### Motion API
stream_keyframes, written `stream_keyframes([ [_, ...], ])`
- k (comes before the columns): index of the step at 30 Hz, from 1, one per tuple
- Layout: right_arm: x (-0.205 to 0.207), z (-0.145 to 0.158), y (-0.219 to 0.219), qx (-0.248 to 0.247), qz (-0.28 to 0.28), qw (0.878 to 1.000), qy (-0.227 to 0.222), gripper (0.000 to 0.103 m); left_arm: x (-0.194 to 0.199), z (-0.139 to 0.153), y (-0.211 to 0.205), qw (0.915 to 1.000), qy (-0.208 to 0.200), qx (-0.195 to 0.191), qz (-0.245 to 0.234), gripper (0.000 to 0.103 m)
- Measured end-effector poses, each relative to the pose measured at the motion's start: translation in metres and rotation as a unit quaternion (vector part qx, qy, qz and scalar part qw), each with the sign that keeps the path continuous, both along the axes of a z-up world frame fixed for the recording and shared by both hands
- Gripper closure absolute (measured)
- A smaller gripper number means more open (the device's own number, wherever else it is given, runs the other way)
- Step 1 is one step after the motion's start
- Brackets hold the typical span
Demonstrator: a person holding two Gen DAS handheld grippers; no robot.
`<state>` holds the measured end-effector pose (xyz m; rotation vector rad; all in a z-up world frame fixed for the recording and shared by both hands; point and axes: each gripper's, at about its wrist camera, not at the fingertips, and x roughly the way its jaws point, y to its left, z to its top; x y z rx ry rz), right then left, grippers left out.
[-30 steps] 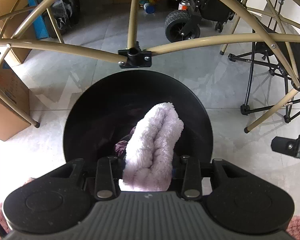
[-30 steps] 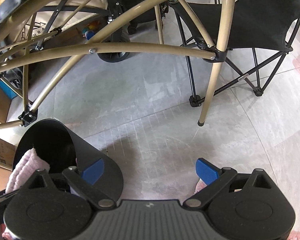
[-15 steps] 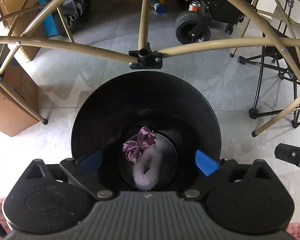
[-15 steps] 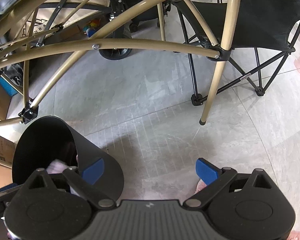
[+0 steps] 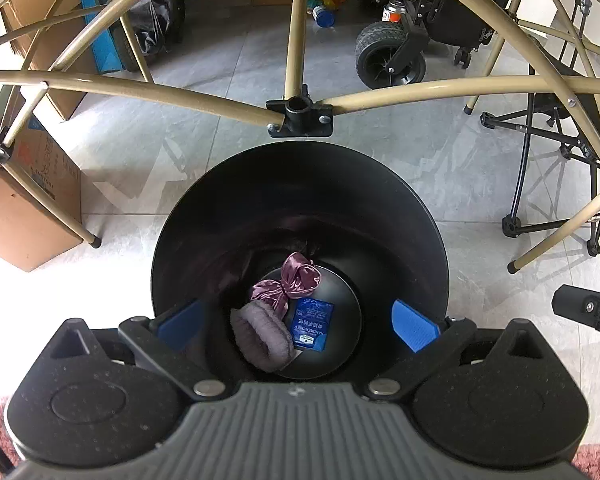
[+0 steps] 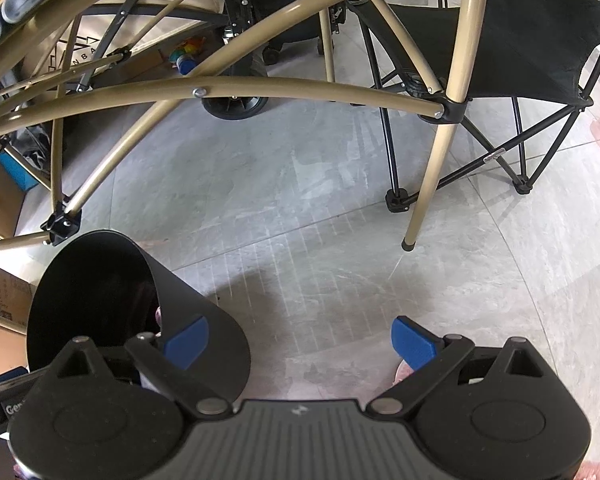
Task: Collect trash
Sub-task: 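Raise both tools from the bin back toward the table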
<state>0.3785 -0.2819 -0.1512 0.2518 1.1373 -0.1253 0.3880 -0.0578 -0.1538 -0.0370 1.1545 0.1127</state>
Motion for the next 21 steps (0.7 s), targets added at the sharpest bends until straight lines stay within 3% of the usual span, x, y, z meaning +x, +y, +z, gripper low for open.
stream_keyframes([
  [11, 0.000, 0.002, 0.005, -0.001, 0.003, 1.000, -0.003, 0.005, -0.002, 0.005, 0.002, 1.0000, -0.008, 0.003, -0.003, 0.000],
  [21, -0.005, 0.015, 0.009, 0.003, 0.018, 1.000, -0.020, 0.005, -0.013, 0.023, 0.005, 0.9992, -0.039, 0.003, -0.011, 0.000],
])
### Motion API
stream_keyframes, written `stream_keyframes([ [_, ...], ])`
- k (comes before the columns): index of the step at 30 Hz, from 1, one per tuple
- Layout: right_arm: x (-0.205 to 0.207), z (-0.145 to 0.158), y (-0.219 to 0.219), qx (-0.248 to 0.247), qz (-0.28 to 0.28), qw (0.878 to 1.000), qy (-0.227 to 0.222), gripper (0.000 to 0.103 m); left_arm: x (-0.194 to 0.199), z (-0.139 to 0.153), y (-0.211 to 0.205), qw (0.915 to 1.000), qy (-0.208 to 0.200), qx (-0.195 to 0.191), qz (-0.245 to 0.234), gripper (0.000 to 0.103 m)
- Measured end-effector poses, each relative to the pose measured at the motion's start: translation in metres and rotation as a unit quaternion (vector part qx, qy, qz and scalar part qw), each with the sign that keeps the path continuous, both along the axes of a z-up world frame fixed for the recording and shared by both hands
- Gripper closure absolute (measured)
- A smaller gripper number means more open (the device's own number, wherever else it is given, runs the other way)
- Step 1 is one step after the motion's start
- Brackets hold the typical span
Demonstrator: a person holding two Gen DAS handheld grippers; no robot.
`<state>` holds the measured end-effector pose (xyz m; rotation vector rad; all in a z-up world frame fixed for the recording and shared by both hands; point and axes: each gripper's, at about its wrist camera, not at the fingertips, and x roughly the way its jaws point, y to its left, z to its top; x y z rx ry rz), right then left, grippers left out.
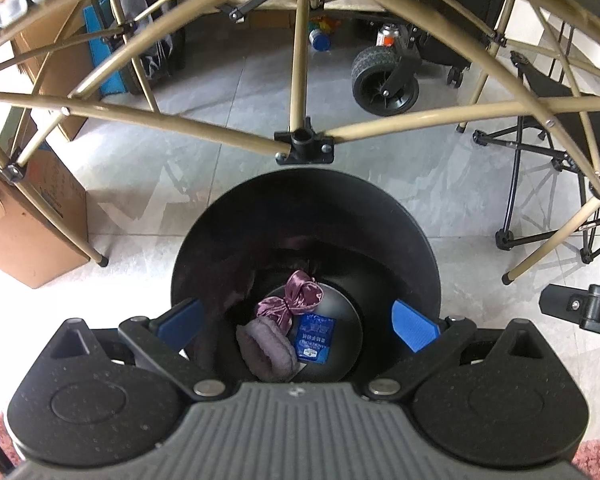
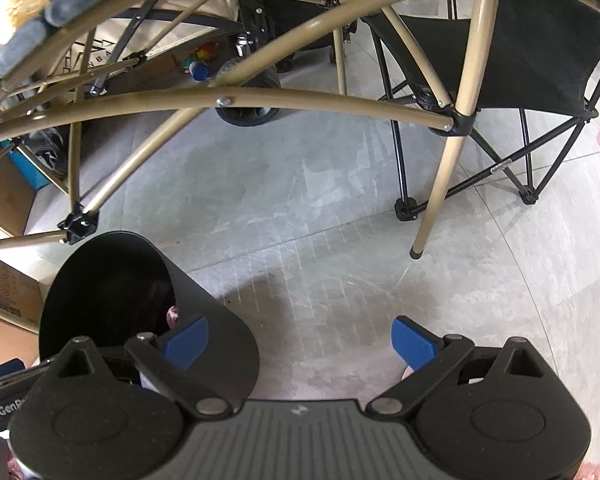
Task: Collect trash
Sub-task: 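Raise both tools from the bin back toward the table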
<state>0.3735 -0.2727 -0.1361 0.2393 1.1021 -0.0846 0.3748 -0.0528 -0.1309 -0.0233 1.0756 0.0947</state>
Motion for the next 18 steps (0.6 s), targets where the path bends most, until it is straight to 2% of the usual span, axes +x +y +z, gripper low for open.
stream_keyframes([
  [9, -0.014, 0.026, 0.005, 0.008, 0.016, 0.999, -0.039, 0.005, -0.020, 0.031, 0.005, 0.9984, -0.056, -0.002, -0.006, 0.000],
  [18, -0.034, 0.065, 0.014, 0.020, 0.037, 0.995, -0.093, 0.004, -0.039, 0.070, 0.011, 0.9931, -0.117, -0.007, -0.006, 0.000],
])
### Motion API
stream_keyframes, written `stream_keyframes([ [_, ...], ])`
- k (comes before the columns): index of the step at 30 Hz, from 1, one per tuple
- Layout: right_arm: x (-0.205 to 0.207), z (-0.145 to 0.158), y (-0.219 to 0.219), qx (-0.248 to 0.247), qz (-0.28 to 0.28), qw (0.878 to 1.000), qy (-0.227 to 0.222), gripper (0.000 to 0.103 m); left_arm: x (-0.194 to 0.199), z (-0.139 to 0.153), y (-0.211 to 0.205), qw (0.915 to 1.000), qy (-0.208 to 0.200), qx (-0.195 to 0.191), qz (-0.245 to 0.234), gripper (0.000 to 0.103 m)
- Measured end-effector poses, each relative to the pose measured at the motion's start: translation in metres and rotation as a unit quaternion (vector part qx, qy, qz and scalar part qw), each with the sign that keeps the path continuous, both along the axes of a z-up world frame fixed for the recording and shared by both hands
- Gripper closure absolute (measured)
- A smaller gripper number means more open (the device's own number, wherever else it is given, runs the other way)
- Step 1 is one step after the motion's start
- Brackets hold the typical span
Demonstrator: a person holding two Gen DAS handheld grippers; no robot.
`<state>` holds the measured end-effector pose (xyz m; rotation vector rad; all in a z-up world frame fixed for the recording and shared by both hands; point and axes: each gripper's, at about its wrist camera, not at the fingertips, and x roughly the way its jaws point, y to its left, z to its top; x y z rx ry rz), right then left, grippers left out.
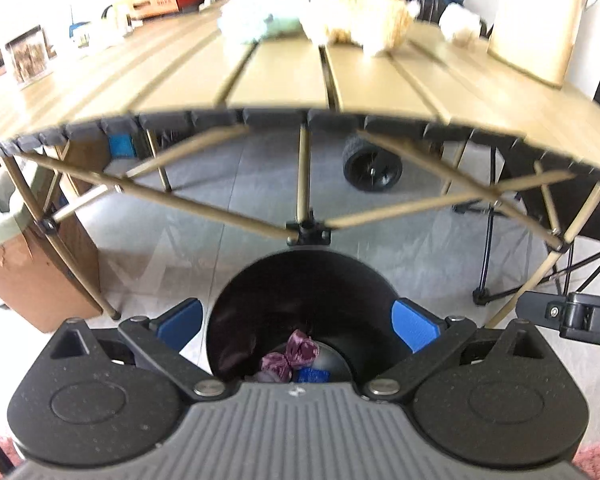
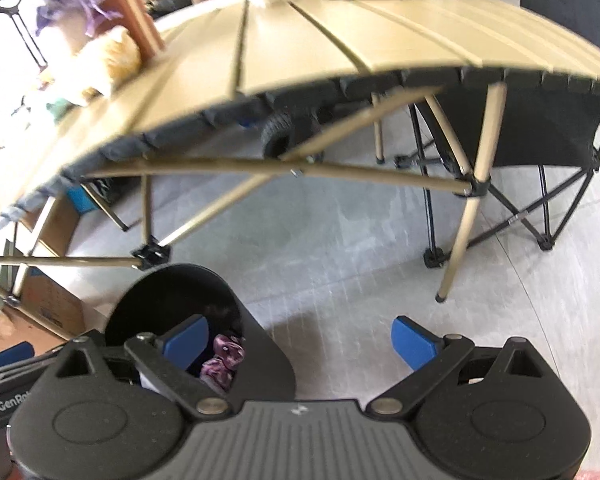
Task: Collect trash
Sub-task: 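Raise both tools from the bin back toward the table, then close the right gripper on the purple knit bag while the left tool approaches the blue fuzzy plush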
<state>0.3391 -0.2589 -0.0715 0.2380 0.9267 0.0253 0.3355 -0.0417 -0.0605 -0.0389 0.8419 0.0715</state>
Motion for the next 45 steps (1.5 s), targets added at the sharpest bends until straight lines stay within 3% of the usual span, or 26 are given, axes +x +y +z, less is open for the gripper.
stream_keyframes([
  [11, -0.015, 0.062, 0.019, 0.003, 0.033, 0.995, -0.095, 0.004, -0.019, 0.053, 0.019, 0.9967, -0.081, 0.001, 0.011, 0.000],
  [21, -0.005, 0.109, 0.039, 0.021, 0.053, 0.980, -0.191, 0.000, -0.012, 0.096, 0.046, 0.9874, -0.153, 0.006, 0.041, 0.000],
  [37, 0.047, 0.163, 0.078, 0.021, 0.078, 0.942, -0.325, 0.000, 0.040, 0.134, 0.090, 0.9774, -0.194, 0.001, 0.083, 0.000],
  [45, 0.084, 0.169, 0.103, 0.001, 0.089, 0.937, -0.337, 0.000, 0.072, 0.143, 0.103, 0.9746, -0.206, 0.004, 0.088, 0.000],
])
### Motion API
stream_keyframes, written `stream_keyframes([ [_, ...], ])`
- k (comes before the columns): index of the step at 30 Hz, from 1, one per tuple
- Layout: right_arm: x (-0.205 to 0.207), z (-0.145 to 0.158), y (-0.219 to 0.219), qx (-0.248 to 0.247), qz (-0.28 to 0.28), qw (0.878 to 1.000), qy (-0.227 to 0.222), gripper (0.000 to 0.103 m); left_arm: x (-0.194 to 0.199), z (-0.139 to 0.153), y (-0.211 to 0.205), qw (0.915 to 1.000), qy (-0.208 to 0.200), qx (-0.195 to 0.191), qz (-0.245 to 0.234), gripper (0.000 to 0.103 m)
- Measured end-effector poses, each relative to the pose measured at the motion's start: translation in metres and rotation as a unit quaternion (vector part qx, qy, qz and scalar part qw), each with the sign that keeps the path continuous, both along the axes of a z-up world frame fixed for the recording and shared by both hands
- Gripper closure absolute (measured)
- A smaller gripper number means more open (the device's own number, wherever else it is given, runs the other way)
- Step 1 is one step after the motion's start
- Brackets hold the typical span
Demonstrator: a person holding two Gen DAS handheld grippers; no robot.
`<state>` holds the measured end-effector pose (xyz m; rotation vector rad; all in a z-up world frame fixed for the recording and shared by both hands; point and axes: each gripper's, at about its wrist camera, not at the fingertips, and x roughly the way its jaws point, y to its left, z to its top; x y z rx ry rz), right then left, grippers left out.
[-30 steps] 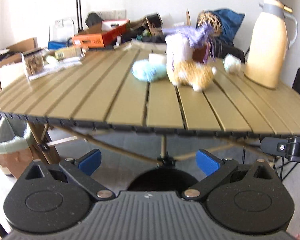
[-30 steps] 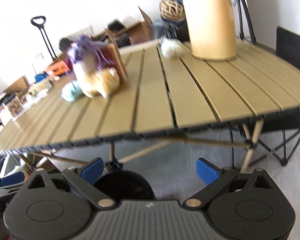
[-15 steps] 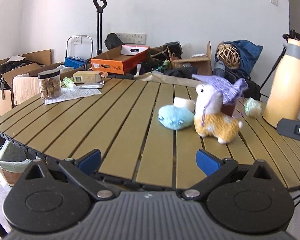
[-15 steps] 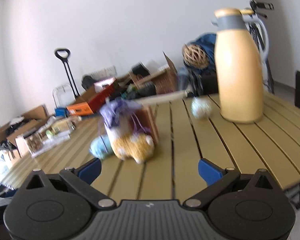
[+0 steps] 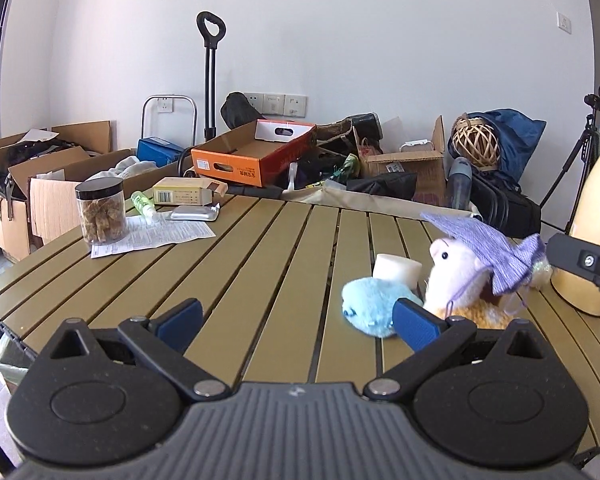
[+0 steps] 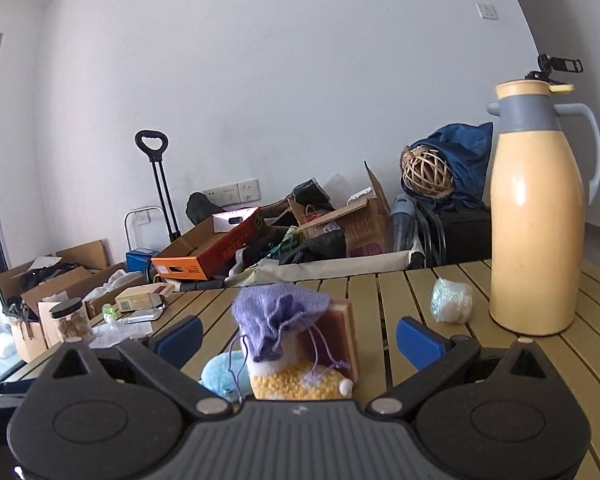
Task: Collect trash
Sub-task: 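Close the right gripper on the purple knit bag while the left tool approaches the blue fuzzy plush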
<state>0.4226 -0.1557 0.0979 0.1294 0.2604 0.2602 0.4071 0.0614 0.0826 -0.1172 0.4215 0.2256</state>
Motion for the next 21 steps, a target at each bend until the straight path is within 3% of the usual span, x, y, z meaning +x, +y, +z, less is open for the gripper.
stream_keyframes([
  [12, 0.060, -0.012, 0.035, -0.025, 0.004, 1.000, 0.009, 0.000, 0.047, -0.005, 0.020, 0.9998, 0.005, -0.018, 0.004, 0.000],
  [21, 0.079, -0.026, 0.046, -0.025, 0.011, 1.000, 0.004, 0.011, 0.061, -0.017, 0.026, 0.9995, 0.023, -0.019, 0.011, 0.000],
])
